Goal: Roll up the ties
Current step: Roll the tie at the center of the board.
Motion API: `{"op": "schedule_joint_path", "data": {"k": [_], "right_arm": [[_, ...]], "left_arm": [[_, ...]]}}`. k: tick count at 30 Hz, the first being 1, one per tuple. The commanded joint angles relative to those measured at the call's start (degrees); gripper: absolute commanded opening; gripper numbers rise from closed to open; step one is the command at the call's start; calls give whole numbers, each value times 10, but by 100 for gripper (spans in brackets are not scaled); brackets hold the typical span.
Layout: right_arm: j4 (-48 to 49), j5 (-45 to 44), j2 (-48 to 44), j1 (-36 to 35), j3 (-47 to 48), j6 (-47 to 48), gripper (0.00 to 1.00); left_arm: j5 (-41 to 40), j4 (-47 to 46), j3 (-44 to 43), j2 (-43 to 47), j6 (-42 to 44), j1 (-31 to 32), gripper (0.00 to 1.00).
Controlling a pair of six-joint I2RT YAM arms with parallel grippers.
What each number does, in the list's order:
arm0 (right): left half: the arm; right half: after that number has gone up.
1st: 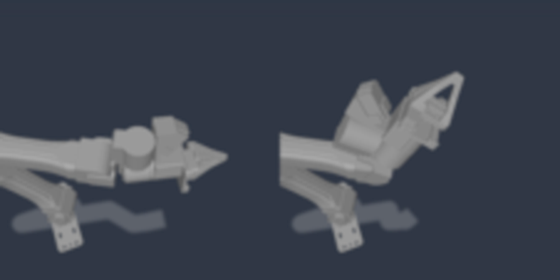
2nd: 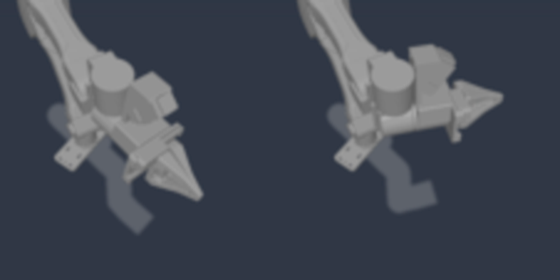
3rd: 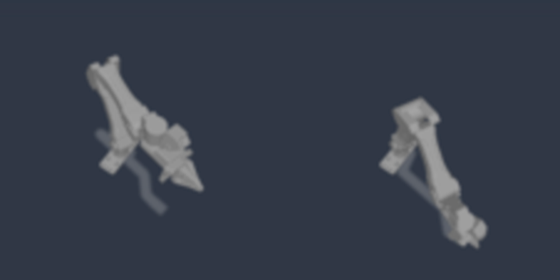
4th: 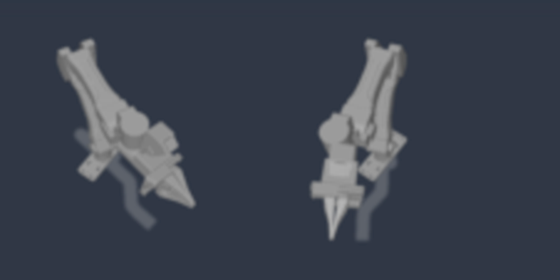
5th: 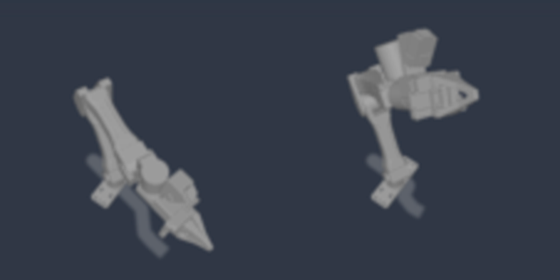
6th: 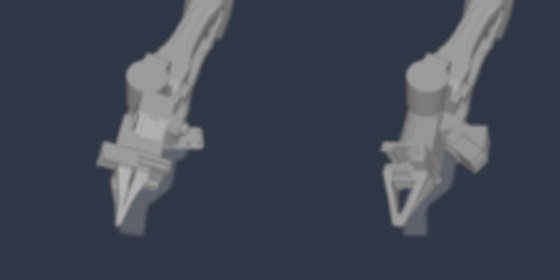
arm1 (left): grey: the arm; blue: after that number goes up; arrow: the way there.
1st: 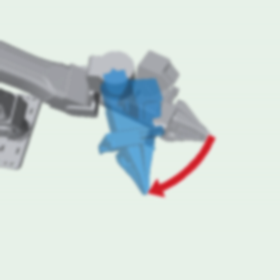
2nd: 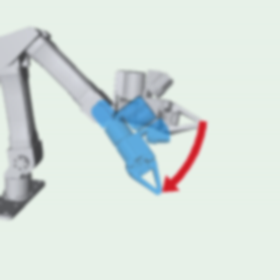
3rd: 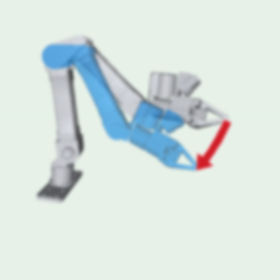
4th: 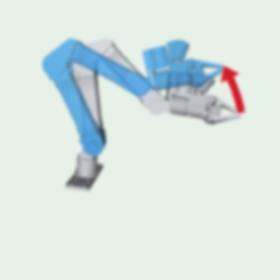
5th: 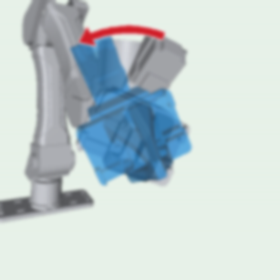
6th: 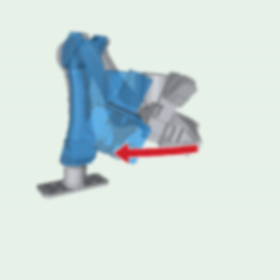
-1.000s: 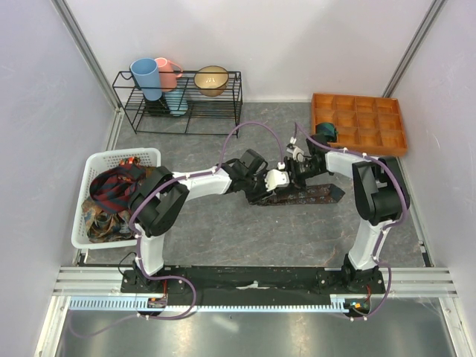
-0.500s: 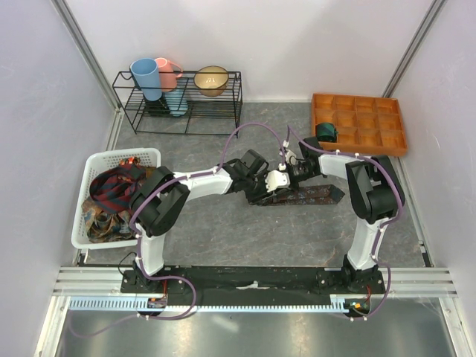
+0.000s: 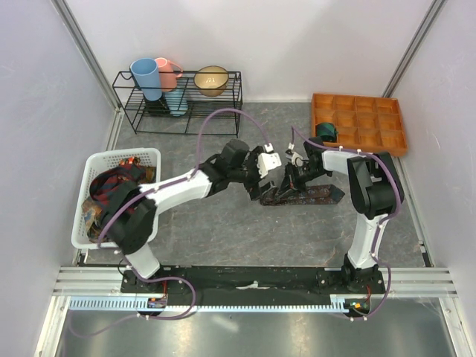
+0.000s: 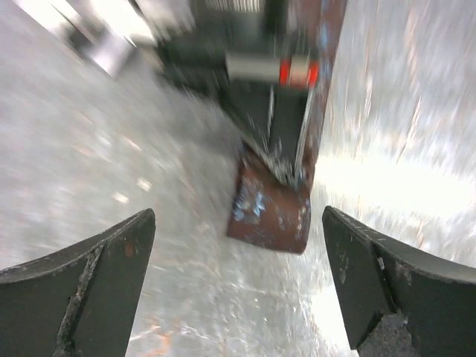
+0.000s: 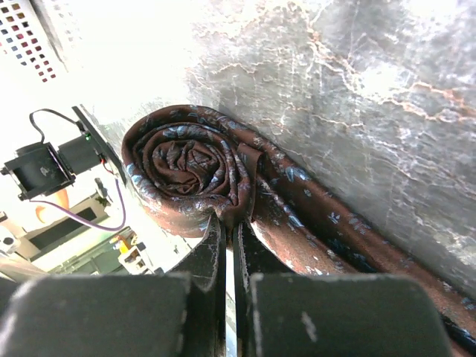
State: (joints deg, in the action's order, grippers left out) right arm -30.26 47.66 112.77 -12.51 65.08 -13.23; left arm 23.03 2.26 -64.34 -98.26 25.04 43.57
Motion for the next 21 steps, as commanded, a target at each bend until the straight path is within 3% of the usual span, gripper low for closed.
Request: {"op": "schedule_joint_path", "data": {"k": [1, 3, 7, 18, 21], "right_arm": [[-22, -144, 38, -1, 15, 49, 0], [-30, -150, 39, 0, 18, 55, 0], [-42, -160, 46, 0, 19, 73, 0], [-81, -139, 109, -18, 75, 102, 0], [-83, -133, 119, -29, 80, 105, 0]], "left_arm": [[25, -215, 80, 85, -78, -4, 100], [6, -262, 124, 92, -135, -4, 100], [96, -116, 65, 48, -72, -9, 100], [92, -232, 128, -25, 11, -16, 94], [97, -195, 93, -47, 19, -15, 93]]}}
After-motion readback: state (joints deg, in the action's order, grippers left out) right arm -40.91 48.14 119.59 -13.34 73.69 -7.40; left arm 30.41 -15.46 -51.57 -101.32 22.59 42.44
